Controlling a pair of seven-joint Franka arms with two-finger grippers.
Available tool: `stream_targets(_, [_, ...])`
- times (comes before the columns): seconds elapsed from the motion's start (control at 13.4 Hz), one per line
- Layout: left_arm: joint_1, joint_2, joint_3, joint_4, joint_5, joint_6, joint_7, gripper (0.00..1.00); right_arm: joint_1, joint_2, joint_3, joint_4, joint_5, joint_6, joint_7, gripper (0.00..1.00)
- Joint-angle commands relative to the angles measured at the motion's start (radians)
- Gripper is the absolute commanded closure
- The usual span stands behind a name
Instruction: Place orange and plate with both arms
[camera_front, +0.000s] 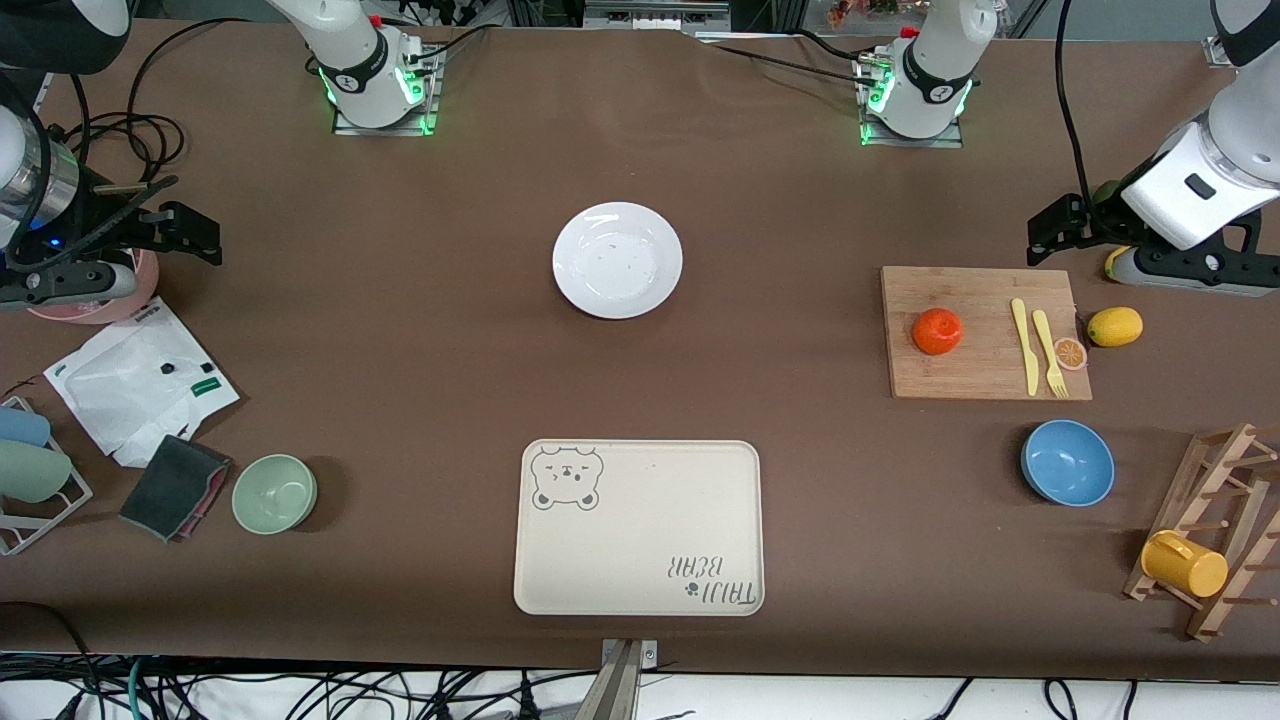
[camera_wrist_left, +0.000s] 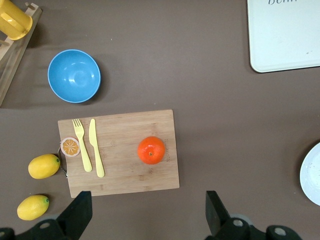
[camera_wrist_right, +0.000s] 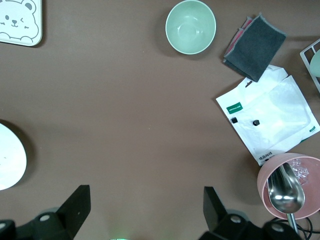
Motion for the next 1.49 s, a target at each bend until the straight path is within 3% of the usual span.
stream_targets(0.0, [-0.006,-0.021,0.001,-0.010,0.000,-0.013,-0.004,0.00,0.004,0.004,0.004,0.010,-0.012,-0.003,0.005,0.00])
stream_targets(1.41, [-0.015,-0.021,-0.002,0.003,0.000,-0.039,-0.008,0.00,0.002,0.007,0.004,0.007,-0.010,0.000,0.007,0.00])
